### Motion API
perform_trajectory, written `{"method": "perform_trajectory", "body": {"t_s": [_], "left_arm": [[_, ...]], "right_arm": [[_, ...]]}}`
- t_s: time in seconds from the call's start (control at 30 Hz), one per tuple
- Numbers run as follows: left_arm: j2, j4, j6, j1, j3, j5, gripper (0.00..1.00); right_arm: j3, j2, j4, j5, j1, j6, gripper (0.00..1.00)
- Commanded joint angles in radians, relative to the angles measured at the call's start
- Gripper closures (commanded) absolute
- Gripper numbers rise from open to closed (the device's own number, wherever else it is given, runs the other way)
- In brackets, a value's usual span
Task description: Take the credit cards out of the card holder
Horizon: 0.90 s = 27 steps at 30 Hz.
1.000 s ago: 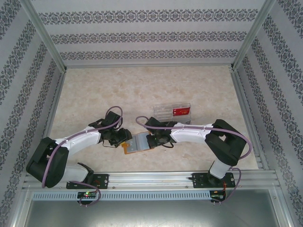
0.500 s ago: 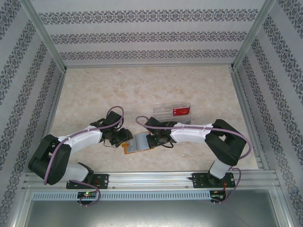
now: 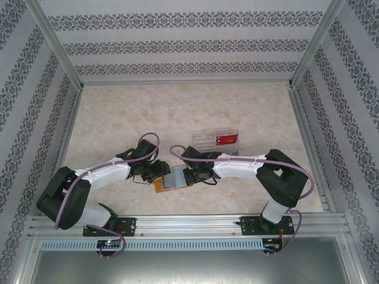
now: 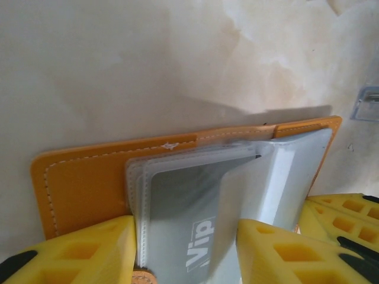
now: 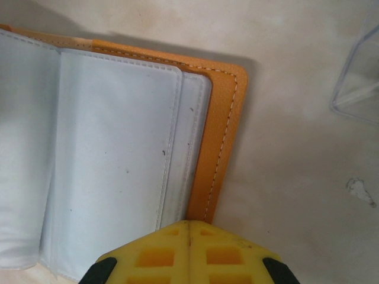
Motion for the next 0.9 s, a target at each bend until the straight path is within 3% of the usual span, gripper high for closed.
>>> {"method": "perform_trajectory", "body": {"t_s": [0.0, 0.23, 0.33, 0.57, 0.87], "left_arm": [[0.004, 0.033, -0.010, -0.019, 0.034, 0.034, 0.47], [0.003, 0.026, -0.008, -0.024, 0.034, 0.031, 0.10], [0.001, 0.033, -0.008, -0.025, 0.033, 0.037, 0.02], [-0.006, 0.019, -0.001, -0.025, 0.038, 0.032, 0.00], [-0.041, -0.195, 0.110, -0.023, 0.141, -0.038, 0.00]], "right_arm": [[-0.013, 0.038, -0.017, 0.006, 0.000, 0.014, 1.00], [-0.012, 0.041, -0.017, 0.004, -0.002, 0.016, 1.00], [-0.010, 0.043, -0.018, 0.003, -0.003, 0.016, 1.00], [-0.011, 0.039, -0.019, 0.005, -0.006, 0.016, 1.00], [-0.014, 0.034, -0.020, 0.007, -0.008, 0.020, 1.00]]}}
